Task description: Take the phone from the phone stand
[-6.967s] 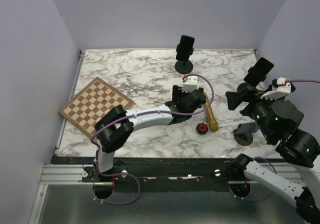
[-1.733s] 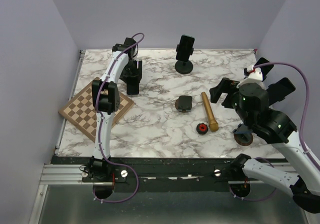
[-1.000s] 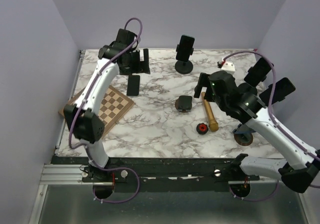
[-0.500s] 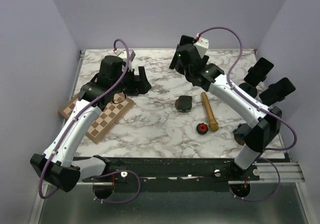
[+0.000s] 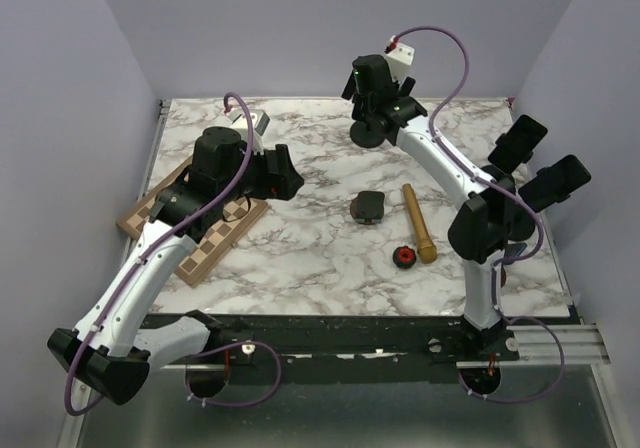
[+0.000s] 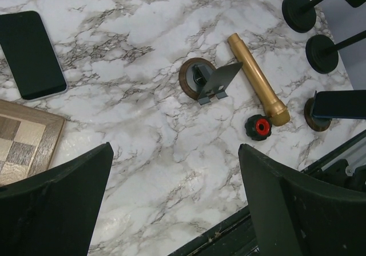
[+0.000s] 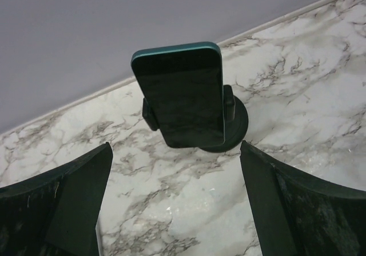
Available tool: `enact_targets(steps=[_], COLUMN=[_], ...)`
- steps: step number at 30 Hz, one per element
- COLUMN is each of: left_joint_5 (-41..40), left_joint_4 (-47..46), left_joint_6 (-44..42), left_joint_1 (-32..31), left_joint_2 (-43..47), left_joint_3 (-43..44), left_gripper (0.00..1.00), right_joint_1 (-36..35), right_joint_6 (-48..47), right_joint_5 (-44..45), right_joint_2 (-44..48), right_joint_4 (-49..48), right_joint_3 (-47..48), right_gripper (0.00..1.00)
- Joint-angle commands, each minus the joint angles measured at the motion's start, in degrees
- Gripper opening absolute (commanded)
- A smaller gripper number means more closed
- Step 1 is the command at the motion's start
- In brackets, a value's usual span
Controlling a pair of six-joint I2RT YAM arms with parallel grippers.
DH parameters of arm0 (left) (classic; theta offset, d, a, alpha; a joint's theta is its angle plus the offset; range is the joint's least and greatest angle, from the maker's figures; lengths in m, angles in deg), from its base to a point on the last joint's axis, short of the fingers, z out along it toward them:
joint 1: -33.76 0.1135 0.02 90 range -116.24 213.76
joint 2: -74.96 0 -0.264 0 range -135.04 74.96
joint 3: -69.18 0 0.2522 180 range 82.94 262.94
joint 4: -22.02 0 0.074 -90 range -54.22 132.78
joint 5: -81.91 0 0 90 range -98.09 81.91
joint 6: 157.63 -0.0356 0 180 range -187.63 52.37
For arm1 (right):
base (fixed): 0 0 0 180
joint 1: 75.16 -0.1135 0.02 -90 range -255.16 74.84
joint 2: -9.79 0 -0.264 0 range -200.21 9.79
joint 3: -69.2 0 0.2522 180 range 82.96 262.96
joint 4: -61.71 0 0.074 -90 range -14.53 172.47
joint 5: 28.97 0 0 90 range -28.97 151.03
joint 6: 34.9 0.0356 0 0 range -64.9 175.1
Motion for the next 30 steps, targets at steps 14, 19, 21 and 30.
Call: enact_targets(steps=[14,19,21,30], left_joint_5=[1.1,1.4,1.1,1.1], left_joint_4=[-1.6,-2.2,-2.4,-2.3], left_joint_6=[-0.7,-0.6,-0.7,-0.6], left_joint_1=[0.2,0.6,0.8,1.2], left_joint_2=[0.5,0.8,0.8,-0.9], left_joint_3=[0.0,-0.3,-0.5,-0.7], left_gripper=[0.99,0.99,0.99,0.99], right_joint_1=[3.6,3.6,3.7,4.6], right_joint_6=[-11.9,-12.2,-12.0,-13.3], right_joint_5=[0.1,1.2,3.2,2.6], right_joint_2=[-12.3,-15.1,-15.5,-15.4], right_joint_4=[-4.7,-4.5,-4.1,-6.0], right_joint_3=[10.3,13.4,13.9,13.4], right_gripper=[1.0,1.0,0.99,0.95])
